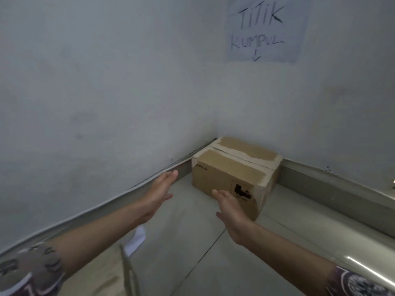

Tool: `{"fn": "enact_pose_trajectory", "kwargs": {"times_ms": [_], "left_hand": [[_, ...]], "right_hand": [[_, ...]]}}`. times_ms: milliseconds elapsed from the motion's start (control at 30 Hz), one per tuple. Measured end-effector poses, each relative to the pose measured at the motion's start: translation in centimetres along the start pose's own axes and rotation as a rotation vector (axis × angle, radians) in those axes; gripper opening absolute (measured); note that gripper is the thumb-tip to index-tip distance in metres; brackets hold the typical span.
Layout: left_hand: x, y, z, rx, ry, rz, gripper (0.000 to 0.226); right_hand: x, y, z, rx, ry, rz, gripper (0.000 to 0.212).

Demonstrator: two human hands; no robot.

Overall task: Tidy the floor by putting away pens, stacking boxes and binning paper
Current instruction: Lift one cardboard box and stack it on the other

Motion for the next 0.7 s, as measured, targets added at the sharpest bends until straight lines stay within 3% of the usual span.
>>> {"fn": "enact_pose_trajectory", "kwargs": {"times_ms": [267,433,600,700], "left_hand": [[12.7,10.1,-1.6,-0.197,0.039,-0.101,0.014],[20.6,17.1,-1.0,-0.276,0.112,-0.235,0.013],[28.2,23.7,0.1,-0.421,0.183,-0.339,0.026],[32.9,27.5,1.6,-0.470,0.256,-0.401,0.038]], "right_hand": [[7.1,-9.9,-3.3,0.137,-0.022,0.280,0.010],[9.5,-14.1,-6.1,0.221,-0.029,0.369,0.016],[10.9,-17.0,-9.3,0.373,-0.033,0.382,0.045],[11.4,-18.2,-11.6,0.409,-0.059,0.400,0.041]]}}
Point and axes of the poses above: each hand's wrist, its own x-axis away from the middle knuckle, its own y-axis out of the back of the hand, z = x × y, the point moved 10 cm from there along -x, towards the middle knuckle, and after that the axes turned 14 degrees about -y, right-handed, at the moved point
